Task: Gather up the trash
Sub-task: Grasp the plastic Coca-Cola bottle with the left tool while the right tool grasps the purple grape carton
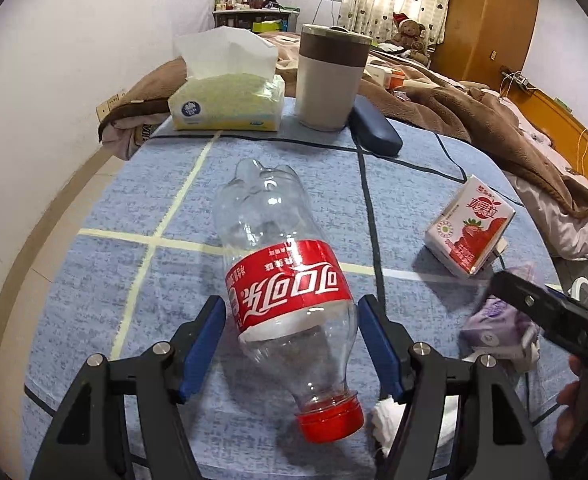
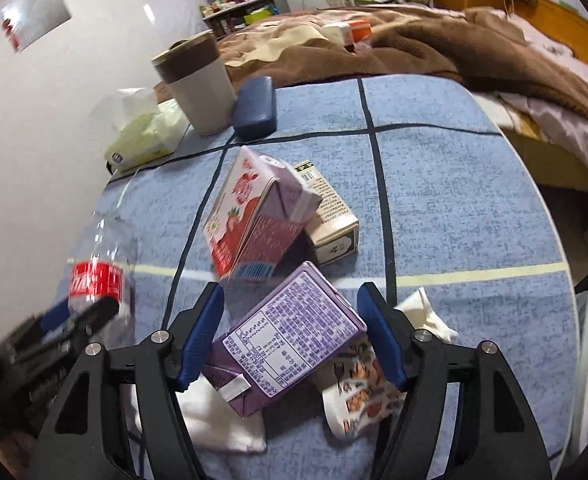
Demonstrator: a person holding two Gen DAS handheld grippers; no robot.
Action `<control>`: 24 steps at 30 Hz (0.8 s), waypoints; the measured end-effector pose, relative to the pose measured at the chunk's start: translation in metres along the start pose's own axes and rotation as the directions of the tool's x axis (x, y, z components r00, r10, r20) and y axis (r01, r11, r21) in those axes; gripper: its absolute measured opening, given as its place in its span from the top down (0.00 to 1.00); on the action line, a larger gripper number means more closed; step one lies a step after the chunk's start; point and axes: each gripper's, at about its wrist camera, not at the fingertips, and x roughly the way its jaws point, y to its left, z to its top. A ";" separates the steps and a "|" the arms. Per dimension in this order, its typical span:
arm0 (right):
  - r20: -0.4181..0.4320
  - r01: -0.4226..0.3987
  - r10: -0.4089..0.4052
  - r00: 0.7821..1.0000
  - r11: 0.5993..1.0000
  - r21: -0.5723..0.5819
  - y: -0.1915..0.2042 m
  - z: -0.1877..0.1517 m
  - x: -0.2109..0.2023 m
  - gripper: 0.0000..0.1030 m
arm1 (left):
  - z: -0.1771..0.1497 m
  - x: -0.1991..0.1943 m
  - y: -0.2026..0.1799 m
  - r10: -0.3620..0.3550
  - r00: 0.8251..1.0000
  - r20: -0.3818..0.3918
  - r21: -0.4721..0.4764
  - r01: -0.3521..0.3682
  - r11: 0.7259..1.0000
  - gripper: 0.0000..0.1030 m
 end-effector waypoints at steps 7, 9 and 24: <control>-0.015 -0.077 0.078 0.997 0.995 0.071 -0.014 -0.010 0.002 0.27 | 0.005 0.006 0.002 -0.007 1.000 -0.015 0.000 0.007 1.000 0.30; -0.010 -0.097 0.098 0.995 0.993 0.074 -0.011 -0.012 0.002 0.27 | 0.007 0.009 0.001 -0.014 1.000 -0.017 0.002 0.014 1.000 0.30; 0.108 -0.123 0.125 0.986 0.992 -0.024 -0.009 -0.038 -0.033 0.46 | -0.004 0.023 0.009 -0.067 0.996 -0.058 -0.030 0.065 0.997 0.35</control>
